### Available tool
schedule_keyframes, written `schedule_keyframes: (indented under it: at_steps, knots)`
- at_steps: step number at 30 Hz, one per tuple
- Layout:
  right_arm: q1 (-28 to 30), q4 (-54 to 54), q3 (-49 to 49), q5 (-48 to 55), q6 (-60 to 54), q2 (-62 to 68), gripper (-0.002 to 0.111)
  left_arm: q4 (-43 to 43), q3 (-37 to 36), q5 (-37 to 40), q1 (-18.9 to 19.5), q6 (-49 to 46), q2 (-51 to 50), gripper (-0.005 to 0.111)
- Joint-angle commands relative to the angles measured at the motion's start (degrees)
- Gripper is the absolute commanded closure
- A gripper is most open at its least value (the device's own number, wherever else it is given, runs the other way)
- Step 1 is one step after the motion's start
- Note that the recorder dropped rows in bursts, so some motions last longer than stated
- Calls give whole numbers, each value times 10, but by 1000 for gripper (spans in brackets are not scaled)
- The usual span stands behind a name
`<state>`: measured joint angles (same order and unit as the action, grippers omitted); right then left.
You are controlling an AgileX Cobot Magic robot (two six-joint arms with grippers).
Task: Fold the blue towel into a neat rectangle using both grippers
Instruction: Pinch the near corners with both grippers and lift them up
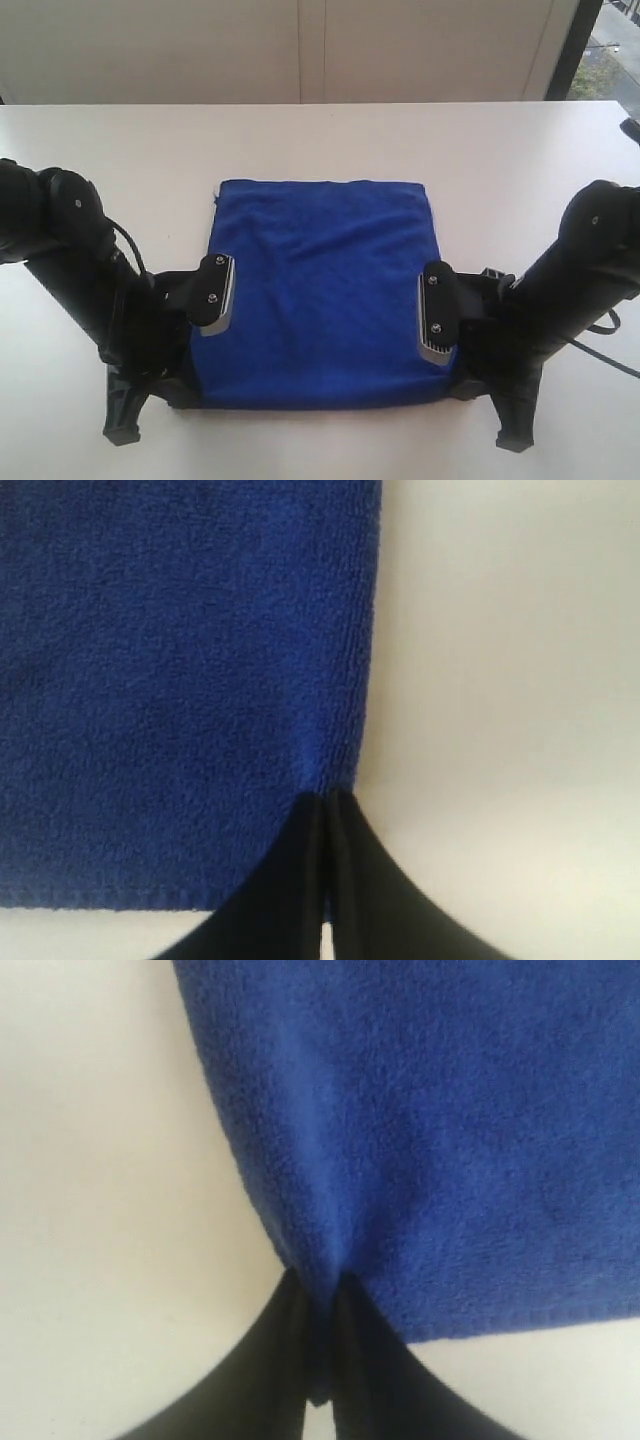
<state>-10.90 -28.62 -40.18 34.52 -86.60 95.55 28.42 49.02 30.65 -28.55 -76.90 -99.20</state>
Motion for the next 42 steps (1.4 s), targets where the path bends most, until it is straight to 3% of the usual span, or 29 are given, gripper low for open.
schedule_keyframes:
  at_steps: [1, 15, 27, 32, 34, 42]
  knots:
    - [0, -1, 3, 51, -2, -30, 103, -3, -3, 51, -2, 2, 24, 107]
    - [0, 1, 2, 61, 25, -89, 103, -1, -3, 76, -2, 31, 94, 107]
    - [0, 15, 2, -3, 68, -178, 103, -51, 40, 64, -2, 202, 142, 107]
    - [0, 18, -1, -91, 106, -182, 103, -82, 50, 19, -2, 248, 141, 107]
    - [0, 18, -15, -139, 131, -182, 103, -84, 61, -34, -2, 249, 139, 107]
    - [0, 18, -45, -181, 134, -138, 103, -92, 111, -109, -1, 249, 105, 107]
